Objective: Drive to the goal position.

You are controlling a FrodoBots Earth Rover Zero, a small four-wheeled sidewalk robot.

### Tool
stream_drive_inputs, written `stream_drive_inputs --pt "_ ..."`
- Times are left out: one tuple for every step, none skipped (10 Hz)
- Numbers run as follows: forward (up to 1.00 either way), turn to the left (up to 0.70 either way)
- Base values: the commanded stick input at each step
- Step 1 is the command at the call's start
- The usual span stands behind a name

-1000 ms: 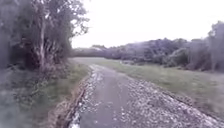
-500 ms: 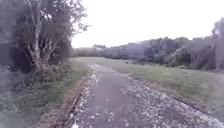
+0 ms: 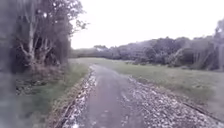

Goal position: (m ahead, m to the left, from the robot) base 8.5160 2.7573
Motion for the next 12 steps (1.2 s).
stream_drive_inputs --pt "0.70 0.00" --pt "0.70 0.00" --pt "0.70 0.00" --pt "0.70 0.00" --pt "0.70 0.00" --pt "0.70 0.00" --pt "0.70 0.00" --pt "0.70 0.00" --pt "0.70 0.00" --pt "0.70 0.00" --pt "0.70 0.00" --pt "0.70 0.00"
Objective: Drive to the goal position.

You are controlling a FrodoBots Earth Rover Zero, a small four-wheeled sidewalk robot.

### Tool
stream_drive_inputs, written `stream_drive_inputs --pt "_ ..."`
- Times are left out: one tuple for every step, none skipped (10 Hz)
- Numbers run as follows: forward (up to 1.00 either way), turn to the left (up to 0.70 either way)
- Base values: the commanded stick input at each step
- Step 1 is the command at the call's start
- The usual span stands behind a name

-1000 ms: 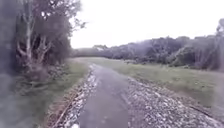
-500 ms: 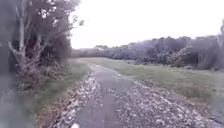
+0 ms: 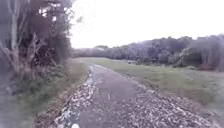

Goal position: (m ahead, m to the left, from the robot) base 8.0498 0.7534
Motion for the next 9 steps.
stream_drive_inputs --pt "0.70 0.00" --pt "0.70 0.00" --pt "0.70 0.00" --pt "0.70 0.00" --pt "0.70 0.00" --pt "0.70 0.00" --pt "0.70 0.00" --pt "0.70 0.00" --pt "0.70 0.00"
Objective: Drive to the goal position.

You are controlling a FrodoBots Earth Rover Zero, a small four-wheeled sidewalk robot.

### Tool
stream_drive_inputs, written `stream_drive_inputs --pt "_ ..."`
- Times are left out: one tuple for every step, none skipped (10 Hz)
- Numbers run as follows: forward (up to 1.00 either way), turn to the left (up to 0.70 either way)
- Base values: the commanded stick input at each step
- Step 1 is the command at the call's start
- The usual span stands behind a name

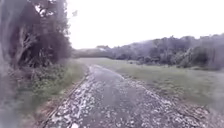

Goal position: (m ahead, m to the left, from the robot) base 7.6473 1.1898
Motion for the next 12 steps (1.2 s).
stream_drive_inputs --pt "0.70 0.00" --pt "0.70 0.00" --pt "0.70 0.00" --pt "0.70 0.00" --pt "0.70 0.00" --pt "0.70 0.00" --pt "0.70 0.00" --pt "0.70 0.00" --pt "0.70 0.02" --pt "0.70 0.17" --pt "0.70 0.32" --pt "0.70 0.35"
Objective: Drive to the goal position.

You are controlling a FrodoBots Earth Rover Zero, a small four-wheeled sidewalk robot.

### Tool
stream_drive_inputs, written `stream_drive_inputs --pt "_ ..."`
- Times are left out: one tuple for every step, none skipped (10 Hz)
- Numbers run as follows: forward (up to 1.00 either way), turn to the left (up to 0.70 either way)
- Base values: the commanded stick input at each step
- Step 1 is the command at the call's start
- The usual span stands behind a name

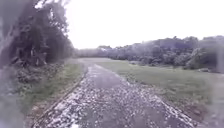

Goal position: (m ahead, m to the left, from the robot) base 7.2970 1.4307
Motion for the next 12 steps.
stream_drive_inputs --pt "0.70 0.35" --pt "0.70 0.35" --pt "0.70 0.35" --pt "0.70 0.31" --pt "0.70 0.15" --pt "0.70 0.00" --pt "0.70 0.00" --pt "0.70 0.00" --pt "0.70 0.00" --pt "0.70 0.00" --pt "0.70 0.00" --pt "0.70 0.00"
